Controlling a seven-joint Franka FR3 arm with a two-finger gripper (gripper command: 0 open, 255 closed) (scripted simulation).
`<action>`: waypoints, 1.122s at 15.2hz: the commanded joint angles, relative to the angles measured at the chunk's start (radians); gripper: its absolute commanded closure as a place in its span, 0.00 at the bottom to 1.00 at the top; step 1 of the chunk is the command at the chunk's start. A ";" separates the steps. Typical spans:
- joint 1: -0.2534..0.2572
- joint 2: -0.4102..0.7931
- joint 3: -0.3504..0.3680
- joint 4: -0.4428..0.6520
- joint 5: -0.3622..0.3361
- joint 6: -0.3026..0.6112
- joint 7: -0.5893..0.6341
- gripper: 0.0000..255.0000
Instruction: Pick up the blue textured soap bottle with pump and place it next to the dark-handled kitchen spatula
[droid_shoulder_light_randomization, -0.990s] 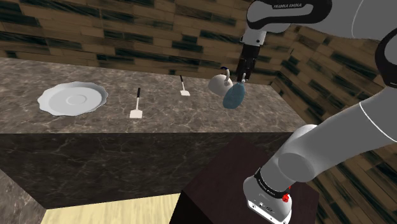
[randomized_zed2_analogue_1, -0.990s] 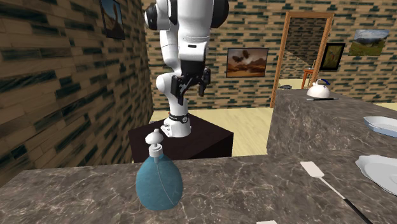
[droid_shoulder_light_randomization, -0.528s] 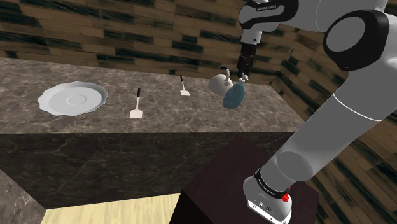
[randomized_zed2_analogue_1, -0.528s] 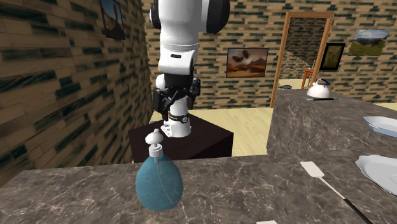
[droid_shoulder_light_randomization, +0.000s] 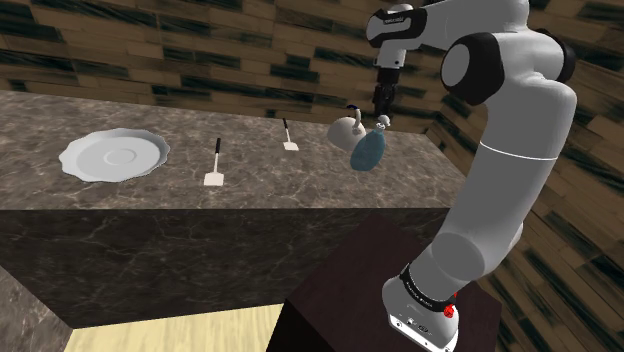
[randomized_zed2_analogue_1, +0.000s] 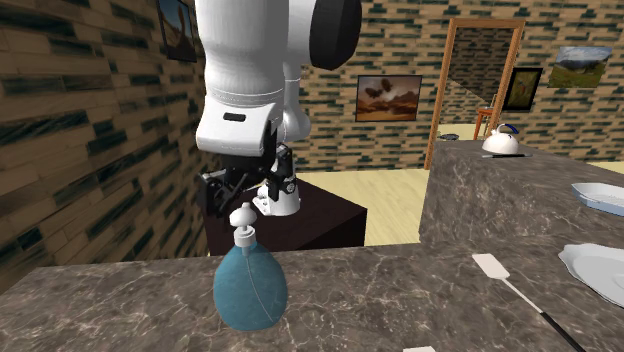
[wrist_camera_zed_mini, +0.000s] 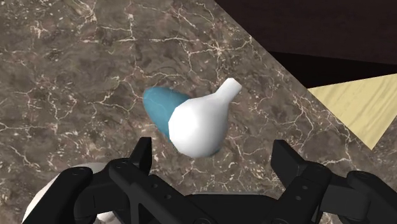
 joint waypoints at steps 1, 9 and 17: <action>-0.014 0.033 0.000 0.028 0.009 0.002 -0.018 0.00; -0.005 0.011 -0.001 -0.088 0.001 0.096 -0.012 0.00; -0.005 0.011 -0.001 -0.088 0.001 0.096 -0.012 1.00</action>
